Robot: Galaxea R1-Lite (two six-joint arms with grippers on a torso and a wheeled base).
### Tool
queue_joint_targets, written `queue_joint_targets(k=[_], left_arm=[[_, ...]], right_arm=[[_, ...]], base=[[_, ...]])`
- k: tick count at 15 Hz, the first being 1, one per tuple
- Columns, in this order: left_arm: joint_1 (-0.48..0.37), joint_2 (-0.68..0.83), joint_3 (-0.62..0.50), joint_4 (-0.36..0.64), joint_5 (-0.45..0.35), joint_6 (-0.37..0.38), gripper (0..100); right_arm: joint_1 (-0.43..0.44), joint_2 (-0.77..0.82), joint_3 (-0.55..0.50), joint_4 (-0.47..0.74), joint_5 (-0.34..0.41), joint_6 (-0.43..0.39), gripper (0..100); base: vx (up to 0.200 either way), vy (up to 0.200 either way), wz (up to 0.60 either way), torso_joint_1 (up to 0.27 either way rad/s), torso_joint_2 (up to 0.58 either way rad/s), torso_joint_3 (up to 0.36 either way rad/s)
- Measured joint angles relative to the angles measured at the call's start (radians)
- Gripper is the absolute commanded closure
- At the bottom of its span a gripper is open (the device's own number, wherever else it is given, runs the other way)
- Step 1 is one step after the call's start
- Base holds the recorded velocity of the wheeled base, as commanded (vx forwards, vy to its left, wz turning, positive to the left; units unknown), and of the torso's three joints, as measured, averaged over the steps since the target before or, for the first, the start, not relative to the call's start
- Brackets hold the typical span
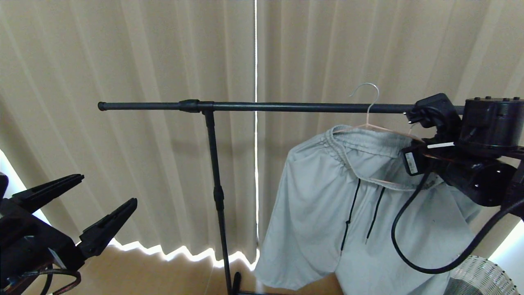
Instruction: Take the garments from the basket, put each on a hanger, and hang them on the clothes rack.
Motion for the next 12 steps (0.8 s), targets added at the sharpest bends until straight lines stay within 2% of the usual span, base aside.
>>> queue_joint_targets(k=[5,9,12], left_arm=[[0.0,-0.003,0.007,0.0,0.0,0.002,0],[0.0,-0.006,0.008,0.0,0.0,0.002,0],[0.001,-0.01,0.008,0.0,0.0,0.002,0]], right_arm=[[0.0,0.113,-0.07,0.003,-0.084,-0.003,100],[0.011,0.147,-0.086,0.005,-0.087,-0.004,100],[0.057,0.154,-0.086,0.006,-0.088,-0.006,100]], base=[[0.0,0.0,0.0,0.0,0.0,0.0],[0.0,0.0,0.0,0.0,0.0,0.0],[0.0,0.0,0.0,0.0,0.0,0.0]])
